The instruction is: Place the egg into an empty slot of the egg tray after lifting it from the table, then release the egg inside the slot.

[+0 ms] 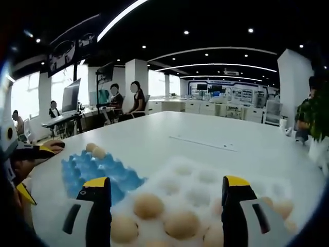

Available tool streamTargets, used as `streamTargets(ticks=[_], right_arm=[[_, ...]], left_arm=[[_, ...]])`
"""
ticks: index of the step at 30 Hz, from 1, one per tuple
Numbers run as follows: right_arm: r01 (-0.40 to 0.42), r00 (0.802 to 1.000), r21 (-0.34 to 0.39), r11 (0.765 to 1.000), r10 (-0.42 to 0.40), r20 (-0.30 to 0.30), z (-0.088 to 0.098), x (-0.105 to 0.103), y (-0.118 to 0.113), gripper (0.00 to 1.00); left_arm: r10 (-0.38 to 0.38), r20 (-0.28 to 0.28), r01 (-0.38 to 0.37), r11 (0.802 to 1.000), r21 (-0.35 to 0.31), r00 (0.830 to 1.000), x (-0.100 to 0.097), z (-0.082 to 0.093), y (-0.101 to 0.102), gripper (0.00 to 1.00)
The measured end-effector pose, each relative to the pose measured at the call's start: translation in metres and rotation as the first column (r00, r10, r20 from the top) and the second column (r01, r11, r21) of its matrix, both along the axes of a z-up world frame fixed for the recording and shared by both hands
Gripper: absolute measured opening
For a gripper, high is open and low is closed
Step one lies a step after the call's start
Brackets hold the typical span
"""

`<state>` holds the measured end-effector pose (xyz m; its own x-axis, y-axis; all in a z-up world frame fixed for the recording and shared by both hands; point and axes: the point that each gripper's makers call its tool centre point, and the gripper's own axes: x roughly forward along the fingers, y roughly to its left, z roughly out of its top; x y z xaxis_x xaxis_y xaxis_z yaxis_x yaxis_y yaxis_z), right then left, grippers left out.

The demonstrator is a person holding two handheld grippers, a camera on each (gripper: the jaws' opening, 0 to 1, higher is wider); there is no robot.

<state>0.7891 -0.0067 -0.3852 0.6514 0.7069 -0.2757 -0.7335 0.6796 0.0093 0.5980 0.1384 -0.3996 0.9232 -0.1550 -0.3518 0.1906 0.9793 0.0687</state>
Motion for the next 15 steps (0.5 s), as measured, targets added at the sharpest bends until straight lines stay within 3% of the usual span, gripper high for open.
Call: streamTargets(ticks=[15], right_arm=[[0.114,0.993,0.032,0.993,-0.114,-0.006,0.001,0.016,-0.037,0.83]], left_arm=[[0.0,-0.006,0.0,1.0,-0.003,1.0,0.001,-0.003,-0.001,1.0]])
